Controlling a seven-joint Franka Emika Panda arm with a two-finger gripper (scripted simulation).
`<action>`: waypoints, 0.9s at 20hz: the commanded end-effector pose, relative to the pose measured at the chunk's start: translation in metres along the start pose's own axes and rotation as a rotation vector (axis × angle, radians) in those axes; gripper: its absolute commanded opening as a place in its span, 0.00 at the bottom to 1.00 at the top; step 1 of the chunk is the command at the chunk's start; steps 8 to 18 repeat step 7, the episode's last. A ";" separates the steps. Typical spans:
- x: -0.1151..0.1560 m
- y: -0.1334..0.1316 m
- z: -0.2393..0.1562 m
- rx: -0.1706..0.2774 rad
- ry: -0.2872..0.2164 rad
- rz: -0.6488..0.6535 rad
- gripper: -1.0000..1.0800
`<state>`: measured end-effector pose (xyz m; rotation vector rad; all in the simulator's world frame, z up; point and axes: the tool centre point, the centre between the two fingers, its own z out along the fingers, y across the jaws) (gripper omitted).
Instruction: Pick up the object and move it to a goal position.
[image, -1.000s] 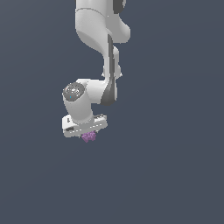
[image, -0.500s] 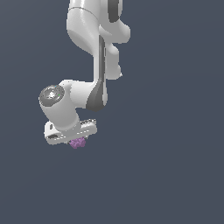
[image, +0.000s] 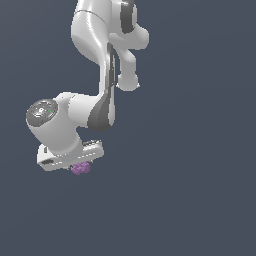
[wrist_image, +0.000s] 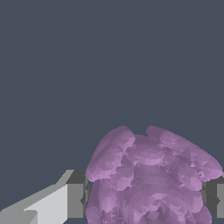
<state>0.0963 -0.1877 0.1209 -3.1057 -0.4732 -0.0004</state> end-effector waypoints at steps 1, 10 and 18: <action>0.003 0.004 -0.002 0.000 0.000 0.000 0.00; 0.005 0.007 -0.003 0.000 0.000 0.000 0.00; 0.005 0.007 -0.003 0.000 0.000 0.000 0.00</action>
